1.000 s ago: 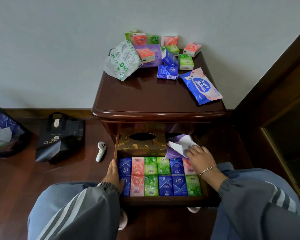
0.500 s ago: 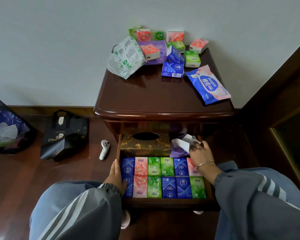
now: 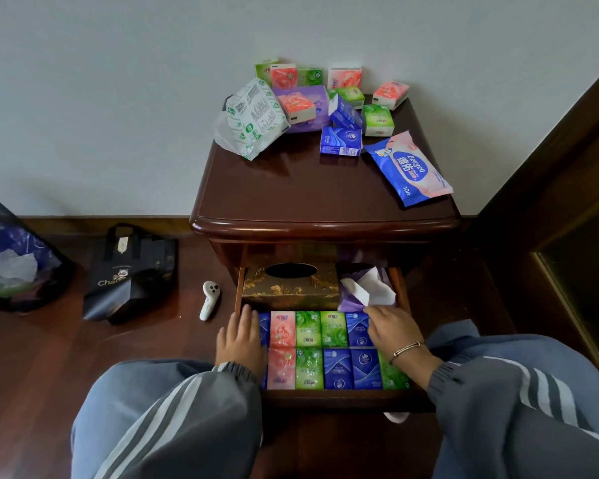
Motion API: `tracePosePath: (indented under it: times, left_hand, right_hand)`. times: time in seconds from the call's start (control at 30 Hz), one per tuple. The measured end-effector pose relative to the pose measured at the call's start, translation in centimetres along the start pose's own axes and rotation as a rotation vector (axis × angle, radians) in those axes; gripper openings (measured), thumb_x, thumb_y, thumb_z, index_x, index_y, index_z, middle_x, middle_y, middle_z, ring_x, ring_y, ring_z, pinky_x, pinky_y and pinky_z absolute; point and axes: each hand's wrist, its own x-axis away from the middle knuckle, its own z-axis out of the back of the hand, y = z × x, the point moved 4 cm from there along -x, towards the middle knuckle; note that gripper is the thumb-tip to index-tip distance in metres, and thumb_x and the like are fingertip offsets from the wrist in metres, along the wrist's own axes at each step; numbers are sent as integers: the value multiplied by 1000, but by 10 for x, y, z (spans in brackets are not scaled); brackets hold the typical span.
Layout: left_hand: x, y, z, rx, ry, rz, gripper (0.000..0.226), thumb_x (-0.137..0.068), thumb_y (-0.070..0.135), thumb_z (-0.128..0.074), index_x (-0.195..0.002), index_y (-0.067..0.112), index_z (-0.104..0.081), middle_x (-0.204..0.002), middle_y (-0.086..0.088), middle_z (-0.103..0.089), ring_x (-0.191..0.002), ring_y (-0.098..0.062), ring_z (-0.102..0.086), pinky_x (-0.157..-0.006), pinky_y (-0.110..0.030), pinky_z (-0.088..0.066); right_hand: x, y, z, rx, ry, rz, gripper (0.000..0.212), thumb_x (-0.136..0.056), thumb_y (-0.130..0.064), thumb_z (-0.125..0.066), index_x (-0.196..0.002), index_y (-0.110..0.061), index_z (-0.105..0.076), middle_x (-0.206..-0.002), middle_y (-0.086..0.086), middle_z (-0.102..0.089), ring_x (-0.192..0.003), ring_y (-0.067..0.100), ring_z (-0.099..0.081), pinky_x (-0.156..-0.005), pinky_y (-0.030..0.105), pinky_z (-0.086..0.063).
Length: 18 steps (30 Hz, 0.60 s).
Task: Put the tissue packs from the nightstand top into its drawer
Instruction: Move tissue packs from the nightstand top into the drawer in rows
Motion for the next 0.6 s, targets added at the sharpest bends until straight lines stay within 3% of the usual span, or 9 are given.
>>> tracePosePath:
  times: [0.1,0.17,0.27,0.37,0.43,0.53,0.6]
  left_hand:
    - [-7,21,-6,12,-67,-204,65,-99,35,-35,-154,19,-6,-163,-2,0,-149,-23,-2,-120,-42,-8]
    - [-10,25,-17,26,-143,-263,61,-100,42,-29,-154,23,-6,-163,0,1,-149,-24,-5,-120,-44,-9]
    - [-14,26,-33,-3,-259,-275,61,-101,47,-22,-154,26,0,-162,0,11,-149,-28,-5,-120,-47,-14]
    - [-16,29,-33,-76,-286,-268,60,-101,47,-18,-154,24,-1,-162,-3,8,-148,-30,-12,-119,-47,-16]
    - [-13,32,-22,-116,-215,-274,58,-101,43,-20,-153,19,-11,-163,-4,-3,-145,-29,-23,-117,-46,-19]
    - [-12,39,8,-66,154,-313,52,-93,27,-52,-141,9,-44,-148,-12,-44,-128,-28,-49,-107,-41,-37]
    - [-19,42,25,-41,361,-344,58,-80,18,-68,-134,7,-54,-139,-13,-53,-124,-30,-55,-102,-44,-44]
  right_hand:
    - [4,-2,-20,17,-204,-11,40,-96,-32,-37,-131,-14,-46,-137,7,-51,-124,22,-47,-102,32,-38]
    - [8,-2,-33,-9,-369,-7,54,-99,-38,-34,-146,-13,-26,-155,8,-25,-142,21,-24,-115,32,-23]
    - [11,-2,-41,6,-514,5,62,-100,-40,-31,-151,-14,-8,-160,9,-3,-147,21,-4,-119,32,-9]
    - [11,-3,-39,62,-583,17,64,-100,-41,-29,-151,-14,-3,-159,10,3,-147,23,-1,-119,34,-9]
    - [11,-5,-37,109,-600,32,66,-99,-43,-30,-151,-13,-3,-159,11,3,-147,24,-1,-120,36,-11]
    - [9,-6,-37,109,-607,31,68,-98,-43,-32,-151,-12,-3,-159,11,3,-147,24,-2,-120,36,-13]
    - [9,-6,-37,87,-613,29,67,-98,-42,-34,-151,-13,-4,-159,10,3,-147,24,-2,-120,36,-14]
